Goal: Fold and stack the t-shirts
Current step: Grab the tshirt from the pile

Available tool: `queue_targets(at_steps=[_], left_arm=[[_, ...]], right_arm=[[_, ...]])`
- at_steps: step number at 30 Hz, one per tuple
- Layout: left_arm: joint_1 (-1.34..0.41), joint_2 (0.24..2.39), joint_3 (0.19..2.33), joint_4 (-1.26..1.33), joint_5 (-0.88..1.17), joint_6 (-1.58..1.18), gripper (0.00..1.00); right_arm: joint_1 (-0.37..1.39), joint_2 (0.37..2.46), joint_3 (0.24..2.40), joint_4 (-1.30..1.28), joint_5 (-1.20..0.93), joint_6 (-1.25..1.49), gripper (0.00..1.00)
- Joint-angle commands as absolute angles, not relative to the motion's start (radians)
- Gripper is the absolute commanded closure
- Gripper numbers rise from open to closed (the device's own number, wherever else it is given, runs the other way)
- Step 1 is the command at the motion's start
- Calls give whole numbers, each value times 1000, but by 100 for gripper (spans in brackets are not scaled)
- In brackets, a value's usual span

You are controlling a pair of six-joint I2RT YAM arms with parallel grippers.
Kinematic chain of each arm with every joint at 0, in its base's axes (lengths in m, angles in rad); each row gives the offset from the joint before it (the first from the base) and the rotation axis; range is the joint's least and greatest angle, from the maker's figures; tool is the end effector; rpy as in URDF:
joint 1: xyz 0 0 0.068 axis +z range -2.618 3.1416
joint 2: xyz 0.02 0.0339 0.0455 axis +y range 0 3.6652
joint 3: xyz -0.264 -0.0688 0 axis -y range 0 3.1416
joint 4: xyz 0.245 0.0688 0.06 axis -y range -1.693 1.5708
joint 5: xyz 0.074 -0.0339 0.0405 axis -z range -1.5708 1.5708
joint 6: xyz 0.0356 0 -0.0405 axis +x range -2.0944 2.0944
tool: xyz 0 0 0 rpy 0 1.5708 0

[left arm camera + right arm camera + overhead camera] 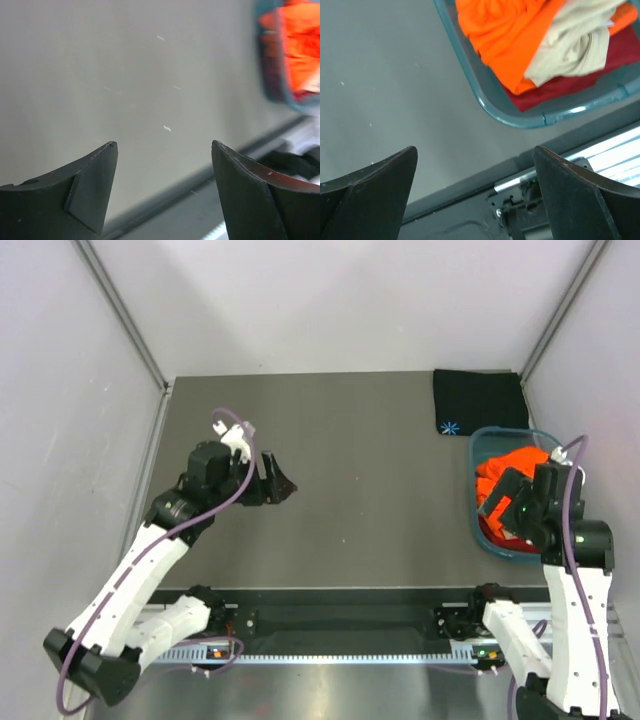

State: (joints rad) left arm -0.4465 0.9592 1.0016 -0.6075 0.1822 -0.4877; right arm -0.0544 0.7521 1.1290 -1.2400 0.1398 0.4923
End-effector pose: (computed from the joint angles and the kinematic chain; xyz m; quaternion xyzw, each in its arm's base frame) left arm 0.1801 -0.0934 0.3416 0.0259 0.8733 -0.2873 0.3926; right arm 0.1035 -0.0106 0.3568 0.2759 0.8945 0.0111 0.3516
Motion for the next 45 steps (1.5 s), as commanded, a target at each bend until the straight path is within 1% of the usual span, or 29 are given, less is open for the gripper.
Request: queue_targets(at_steps=[1,5,9,12,13,15,17,19,21,23,25,27,30,31,32,39,42,44,45], left_arm=[[-445,861,956,-629,326,-644,19],[-445,831,994,-661,370,-658,19],[-445,845,1063,-735,347,-609,19],[-445,862,1089,-750,338,-557,19],[-445,873,1091,-750,334,-536,19],[-445,887,1100,-741,336,-516,19],[-445,914,1112,-735,344,-479,19],[-445,949,1121,-727,353,-437,20],[-445,972,1129,-724,351,-410,20],[-445,1005,1138,-712,341,-374,20],[-445,1032,1149,-701,330,-344,20],[-445,1051,1161,-701,322,-322,20],[-445,1077,1184,-707,313,-284,20],[-445,1081,1190,-709,308,-272,20],[-445,1084,1192,-710,299,-267,20],[-445,1066,1195,-739,267,-247,19],[-445,1062,1203,-747,275,-258,19],[-445,1057,1206,-745,282,-267,19],[-445,1054,1209,-746,282,-281,19]], right_arm=[[-48,761,1088,-1275,153,465,0],[-48,862,1158,-1224,210,419,0],[-54,972,1221,-1126,239,384,0],[-80,1084,1235,-1065,319,364,0],[-86,1107,1239,-1048,381,354,0],[-103,1152,1255,-1005,419,312,5],[-115,1221,1267,-954,468,275,21],[-124,1302,1295,-931,504,253,33],[-132,1377,1319,-917,534,229,33],[-141,1422,1341,-888,555,197,30],[-152,1482,1357,-858,539,169,28],[-153,1537,1384,-815,537,140,28],[-155,1606,1423,-804,517,130,32],[-155,1624,1434,-817,512,132,39],[-155,1641,1451,-840,517,152,42],[-161,1655,1384,-888,646,216,44],[-170,1657,1371,-890,652,235,44],[-170,1658,1362,-885,649,245,46],[-172,1660,1358,-882,644,247,51]])
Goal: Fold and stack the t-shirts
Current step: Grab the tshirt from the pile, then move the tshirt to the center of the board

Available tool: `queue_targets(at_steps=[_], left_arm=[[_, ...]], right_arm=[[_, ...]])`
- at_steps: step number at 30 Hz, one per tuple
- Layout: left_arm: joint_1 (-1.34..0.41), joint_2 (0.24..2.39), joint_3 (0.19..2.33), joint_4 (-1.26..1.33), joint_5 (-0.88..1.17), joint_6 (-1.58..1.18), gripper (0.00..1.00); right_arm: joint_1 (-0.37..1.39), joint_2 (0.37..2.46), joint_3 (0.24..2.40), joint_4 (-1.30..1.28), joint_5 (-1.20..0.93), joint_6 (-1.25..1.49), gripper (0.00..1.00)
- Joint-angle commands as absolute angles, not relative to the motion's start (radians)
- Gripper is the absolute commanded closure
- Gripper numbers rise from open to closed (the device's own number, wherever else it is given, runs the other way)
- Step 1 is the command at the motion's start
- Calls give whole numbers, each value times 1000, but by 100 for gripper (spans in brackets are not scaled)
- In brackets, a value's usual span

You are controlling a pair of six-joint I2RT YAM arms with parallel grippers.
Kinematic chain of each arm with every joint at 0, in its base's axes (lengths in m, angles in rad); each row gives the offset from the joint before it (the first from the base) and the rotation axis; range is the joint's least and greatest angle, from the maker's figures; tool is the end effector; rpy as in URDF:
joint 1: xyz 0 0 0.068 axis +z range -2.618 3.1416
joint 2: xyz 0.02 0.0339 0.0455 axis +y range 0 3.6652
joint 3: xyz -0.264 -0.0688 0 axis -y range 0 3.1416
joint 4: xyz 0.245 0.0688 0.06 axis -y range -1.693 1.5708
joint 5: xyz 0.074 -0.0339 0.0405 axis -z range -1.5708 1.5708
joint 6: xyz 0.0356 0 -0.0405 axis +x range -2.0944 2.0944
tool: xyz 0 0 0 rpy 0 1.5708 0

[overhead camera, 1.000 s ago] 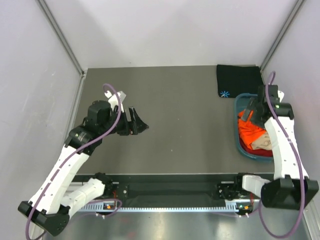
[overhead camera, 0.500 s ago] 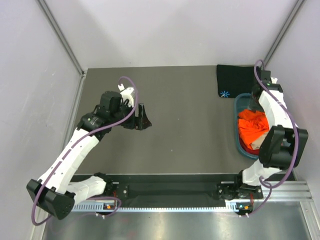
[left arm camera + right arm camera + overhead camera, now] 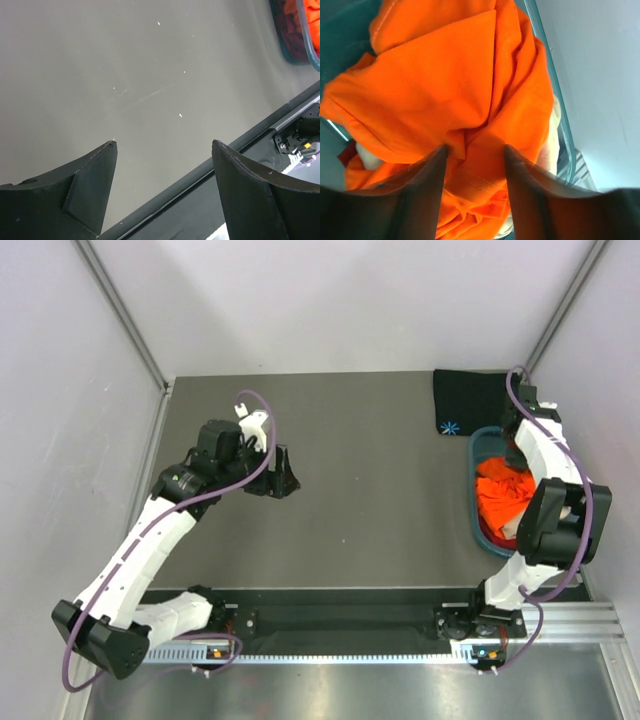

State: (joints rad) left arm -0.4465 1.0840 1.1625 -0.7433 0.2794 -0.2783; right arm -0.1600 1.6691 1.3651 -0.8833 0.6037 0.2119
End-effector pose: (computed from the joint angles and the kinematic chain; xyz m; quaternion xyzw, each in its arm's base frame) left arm 0.1953 -0.1044 0.3591 0.1355 0.8821 -0.2707 0.3609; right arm 0.3288 -0.0735 0.2643 0.2290 0.9107 -0.2870 0.1895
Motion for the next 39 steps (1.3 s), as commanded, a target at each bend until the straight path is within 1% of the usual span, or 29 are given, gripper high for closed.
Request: queue_targets(at_steps=[1,3,4,7,10,11,13,14,16,17,19,20,22,23,26,27,28,29,30,31,32,33,35,36,39], left_arm=[[-445,1054,1222,-753,288,-288,19],[-445,1042,1238,-756,294,-311,19],[-445,1037,1253,-758,296,-321,19],[-445,1012,1290,-764,279,-363,19],[-445,986,1331,-765,256,-417,19],[-445,977,1341,-765,239,-432,19],[-443,948,1362,-770,204,-482,19],[-443,936,1367,-772,171,-497,19],[-443,902,1379,-781,143,-529,19],[-443,893,1384,-785,124,-538,19],[-445,862,1399,-810,66,-561,19],[-445,853,1405,-822,45,-566,19],[-445,833,1427,-854,5,-580,19],[-445,828,1434,-865,-33,-583,19],[-445,810,1480,-928,-121,-601,19],[-445,796,1500,-946,-144,-609,19],[-445,787,1506,-966,-181,-614,19],[-445,776,1512,-977,-196,-617,19],[-445,759,1520,-986,-210,-621,19],[-445,752,1525,-995,-233,-623,19],[-445,746,1528,-1017,-239,-626,19],[-445,738,1529,-1028,-245,-629,19],[-445,736,1516,-1061,-245,-643,17],[-445,738,1502,-1069,-236,-646,15],[-445,764,1433,-1075,-161,-661,11]], right_arm=[[-172,1661,1356,-876,626,245,67],[-172,1674,1380,-885,601,250,86],[-169,1671,1400,-896,571,264,100],[-141,1631,1494,-916,551,291,100],[-86,1586,1670,-972,545,340,100],[-39,1572,1769,-973,538,342,100],[38,1539,1879,-985,551,341,100],[113,1533,1990,-992,552,341,100],[201,1520,2121,-993,548,341,100],[306,1508,2150,-980,540,339,100],[427,1490,2181,-916,538,336,100],[549,1464,2172,-885,537,336,100],[673,1442,2155,-803,540,340,100],[783,1428,2131,-783,540,348,100],[909,1417,2060,-756,473,434,100],[928,1408,2022,-738,419,454,100],[943,1398,1932,-720,387,500,100],[954,1378,1881,-669,344,532,98],[956,1368,1828,-643,240,566,88],[953,1359,1739,-615,189,592,82],[956,1352,1709,-606,154,600,77],[954,1345,1685,-621,138,604,65],[948,1309,1612,-650,176,611,47],[939,1292,1586,-675,190,604,31],[867,1241,1508,-753,164,545,28]])
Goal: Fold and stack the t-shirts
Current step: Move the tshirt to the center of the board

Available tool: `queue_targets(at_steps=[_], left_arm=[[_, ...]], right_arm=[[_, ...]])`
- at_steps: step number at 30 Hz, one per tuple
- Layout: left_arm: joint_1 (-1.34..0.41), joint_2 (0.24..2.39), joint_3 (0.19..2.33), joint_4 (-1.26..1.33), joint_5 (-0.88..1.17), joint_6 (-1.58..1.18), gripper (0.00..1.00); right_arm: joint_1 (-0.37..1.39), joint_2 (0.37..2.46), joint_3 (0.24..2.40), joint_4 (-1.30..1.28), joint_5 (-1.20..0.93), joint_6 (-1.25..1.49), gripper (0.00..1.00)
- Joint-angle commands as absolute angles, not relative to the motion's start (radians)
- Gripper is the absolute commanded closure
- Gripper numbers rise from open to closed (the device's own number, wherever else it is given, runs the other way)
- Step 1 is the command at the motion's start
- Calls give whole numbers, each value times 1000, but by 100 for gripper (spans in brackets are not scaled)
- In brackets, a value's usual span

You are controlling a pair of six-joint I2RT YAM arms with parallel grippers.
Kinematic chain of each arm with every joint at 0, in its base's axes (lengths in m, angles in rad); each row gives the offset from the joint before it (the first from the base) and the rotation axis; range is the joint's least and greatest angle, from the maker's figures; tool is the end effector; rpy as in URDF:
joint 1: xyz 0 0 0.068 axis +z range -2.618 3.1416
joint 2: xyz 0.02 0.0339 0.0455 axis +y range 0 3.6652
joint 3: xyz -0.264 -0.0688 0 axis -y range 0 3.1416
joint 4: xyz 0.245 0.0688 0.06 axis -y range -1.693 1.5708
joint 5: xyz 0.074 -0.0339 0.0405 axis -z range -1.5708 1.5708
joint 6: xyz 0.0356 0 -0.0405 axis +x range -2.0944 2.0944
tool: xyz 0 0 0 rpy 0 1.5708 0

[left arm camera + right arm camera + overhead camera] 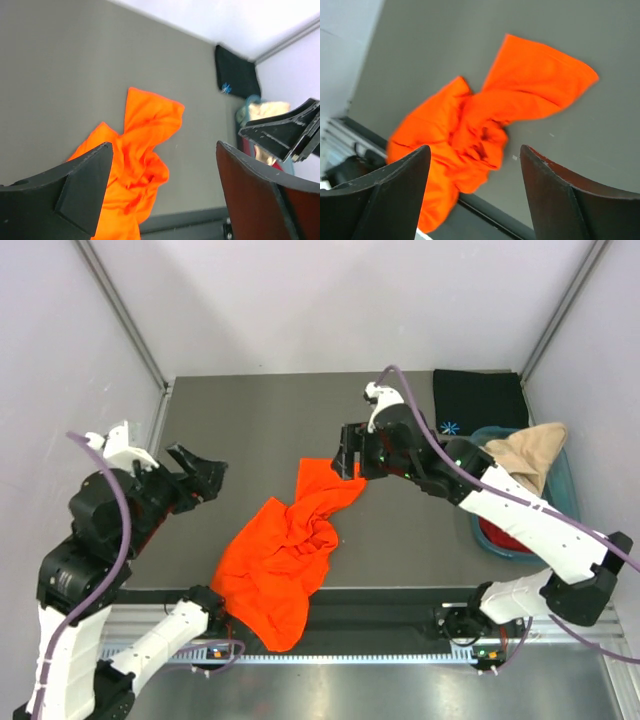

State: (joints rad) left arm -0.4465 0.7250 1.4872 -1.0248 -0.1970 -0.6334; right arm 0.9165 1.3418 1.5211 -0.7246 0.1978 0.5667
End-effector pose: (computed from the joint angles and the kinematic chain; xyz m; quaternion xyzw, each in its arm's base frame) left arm 0.0602 -0.0211 0.4729 -0.1333 0.7807 -0.2443 0.5595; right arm 0.1781 0.2207 0.4169 -0.1032 0.8623 0.2663 0.4181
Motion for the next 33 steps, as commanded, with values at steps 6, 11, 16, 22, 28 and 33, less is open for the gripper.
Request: queue_targets(at_steps=[6,11,16,22,28,33], left_arm=[[-445,876,1260,-1051,-19,-718,17],[-445,917,1050,-896,57,-776,21],[-443,992,916,-758,33,-824,22],[-431,1253,989,-690,-21,-781,29],[-384,1504,1100,-727,-98,-712,20],[-336,1597,1094,-647,-48,-647,20]], right_arm=[[779,1189,1255,-709,75,468,33],[778,1354,1135,-479,-41,515,33],[778,1595,1281,-480,-124,509,34],[721,1678,1321,-537,-98,483,35],[585,1750,1334,-545,-158,445,32],[520,1831,1410,-568,-178,362,28]])
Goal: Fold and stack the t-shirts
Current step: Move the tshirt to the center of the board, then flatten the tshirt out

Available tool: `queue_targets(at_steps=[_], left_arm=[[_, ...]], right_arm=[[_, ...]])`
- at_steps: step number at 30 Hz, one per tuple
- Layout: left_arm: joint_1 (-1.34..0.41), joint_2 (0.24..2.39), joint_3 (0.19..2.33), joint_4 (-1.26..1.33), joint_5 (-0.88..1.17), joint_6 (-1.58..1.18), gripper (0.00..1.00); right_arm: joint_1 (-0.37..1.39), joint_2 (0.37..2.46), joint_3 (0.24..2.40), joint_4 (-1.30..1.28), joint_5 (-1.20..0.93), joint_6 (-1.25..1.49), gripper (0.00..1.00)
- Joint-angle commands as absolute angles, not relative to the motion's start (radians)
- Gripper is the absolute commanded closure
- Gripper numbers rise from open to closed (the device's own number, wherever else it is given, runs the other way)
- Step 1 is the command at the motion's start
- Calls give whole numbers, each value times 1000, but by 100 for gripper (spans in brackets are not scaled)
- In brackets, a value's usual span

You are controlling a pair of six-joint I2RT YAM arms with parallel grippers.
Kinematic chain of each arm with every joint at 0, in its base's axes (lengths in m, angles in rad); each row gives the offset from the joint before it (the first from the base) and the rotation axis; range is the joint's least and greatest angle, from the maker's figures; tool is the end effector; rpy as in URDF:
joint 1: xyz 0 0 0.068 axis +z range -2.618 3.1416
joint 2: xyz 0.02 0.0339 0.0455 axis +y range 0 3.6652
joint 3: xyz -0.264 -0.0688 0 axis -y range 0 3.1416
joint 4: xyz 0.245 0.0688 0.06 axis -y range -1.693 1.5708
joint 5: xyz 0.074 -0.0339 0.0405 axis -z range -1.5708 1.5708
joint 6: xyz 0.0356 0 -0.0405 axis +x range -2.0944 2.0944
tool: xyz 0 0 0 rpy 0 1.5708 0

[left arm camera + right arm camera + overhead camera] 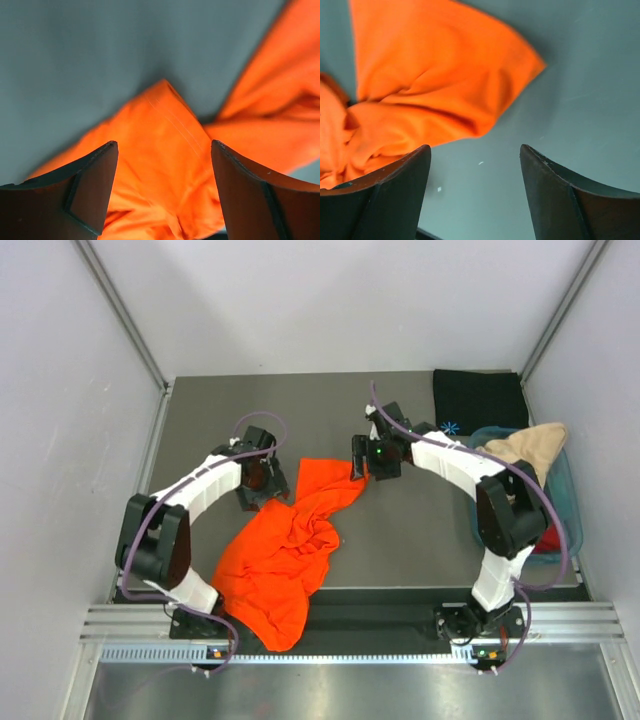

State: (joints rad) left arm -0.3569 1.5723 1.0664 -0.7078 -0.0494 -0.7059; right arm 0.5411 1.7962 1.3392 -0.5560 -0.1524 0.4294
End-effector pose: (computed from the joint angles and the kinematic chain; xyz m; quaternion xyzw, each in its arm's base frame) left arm 0.2837 -0.1039 0.2086 -0.1751 0.9681 -0.0690 0.1654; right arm 0.3256 0.2020 0.2239 -0.0744 0.9559 0.1928 0.2087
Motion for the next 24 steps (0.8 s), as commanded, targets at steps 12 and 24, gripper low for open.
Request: queue_targets(at_steps=[12,24], left_arm=[[-311,1735,1081,-607,-5,-629,37],[-236,1636,1182,-704,-29,-555,100]], right_arm=[[469,2034,1543,-586,-215,351,42],[344,1924,1462,-652,-157,347,97]])
